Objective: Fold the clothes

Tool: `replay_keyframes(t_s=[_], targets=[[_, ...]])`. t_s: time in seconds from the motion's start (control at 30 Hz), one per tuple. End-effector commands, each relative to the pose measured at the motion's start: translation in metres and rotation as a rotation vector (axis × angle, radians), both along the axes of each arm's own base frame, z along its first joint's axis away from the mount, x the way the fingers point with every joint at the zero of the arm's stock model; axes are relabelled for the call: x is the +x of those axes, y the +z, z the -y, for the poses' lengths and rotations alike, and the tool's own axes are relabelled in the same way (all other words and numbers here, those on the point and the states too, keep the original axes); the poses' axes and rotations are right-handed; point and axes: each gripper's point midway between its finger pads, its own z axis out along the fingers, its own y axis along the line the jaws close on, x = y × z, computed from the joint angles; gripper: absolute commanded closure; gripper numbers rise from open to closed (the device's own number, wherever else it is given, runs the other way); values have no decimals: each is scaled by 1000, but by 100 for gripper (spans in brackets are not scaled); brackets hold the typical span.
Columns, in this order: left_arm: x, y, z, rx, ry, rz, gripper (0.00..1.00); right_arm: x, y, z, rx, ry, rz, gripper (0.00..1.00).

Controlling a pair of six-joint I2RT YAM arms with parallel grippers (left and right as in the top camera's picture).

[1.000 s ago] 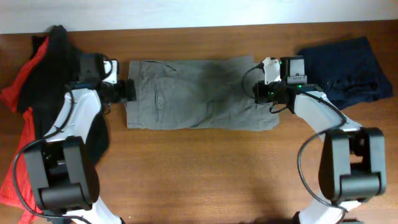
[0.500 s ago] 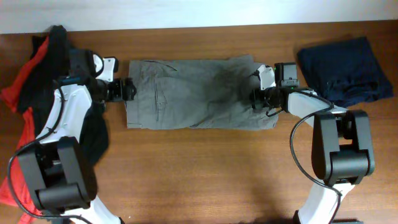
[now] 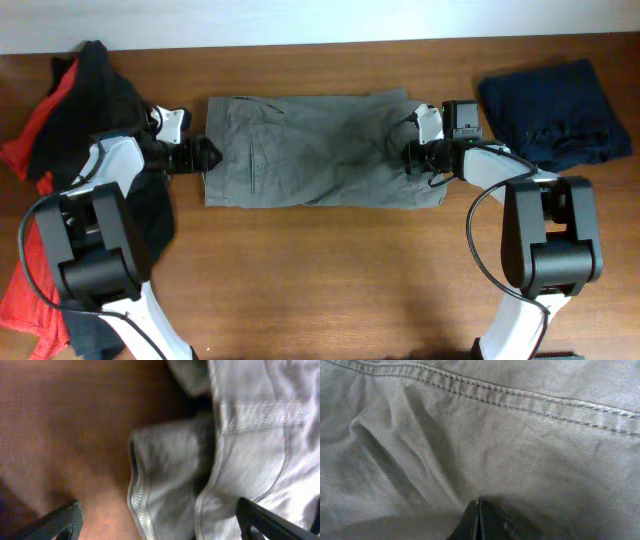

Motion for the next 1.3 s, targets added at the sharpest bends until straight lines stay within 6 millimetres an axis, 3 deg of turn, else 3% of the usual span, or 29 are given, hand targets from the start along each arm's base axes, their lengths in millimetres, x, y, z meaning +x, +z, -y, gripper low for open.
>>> replay_keyframes(t_s=[0.0, 0.17, 0.2, 0.27, 0.3, 0.4, 0.57, 0.77, 0.8, 0.83, 0.87, 0.93, 1.17, 1.27], targets=[[5, -17, 15, -101, -31, 4, 2, -5, -19, 8, -24, -11, -42, 96], [9, -19, 45, -176, -92, 20, 3, -5, -19, 8, -24, -11, -43, 96], [8, -19, 55, -176, -113, 19, 9, -5, -19, 8, -24, -11, -44, 96], [8, -17, 69, -194, -145, 24, 40, -5, -20, 8, -24, -11, -47, 96], [7, -16, 75, -200, -157, 23, 65, -6, -20, 8, -24, -11, -50, 96], [6, -16, 81, -201, -169, 21, 97, -9, -21, 8, -24, -11, -62, 96], [10, 0, 59, -230, -78, -1, 99, -14, -23, 12, -18, -18, -90, 96], [13, 62, 22, -205, -20, 76, 99, -17, -14, 2, 74, 14, -94, 96], [13, 74, 16, -187, -7, 87, 99, -16, -8, 1, 80, 17, -83, 91], [11, 83, 11, -159, 5, 90, 99, -13, -2, -1, 91, 20, -70, 71], [10, 86, 10, -145, 9, 88, 99, -11, 4, -3, 100, 26, -58, 60], [4, 95, 6, -98, 4, 86, 99, -6, 25, -7, 126, 43, -20, 55], [-5, 92, 2, -46, 3, 46, 99, 3, 58, -8, 128, 46, -1, 55], [-6, 95, -3, -15, 12, 36, 100, 4, 59, -8, 128, 45, -3, 75]])
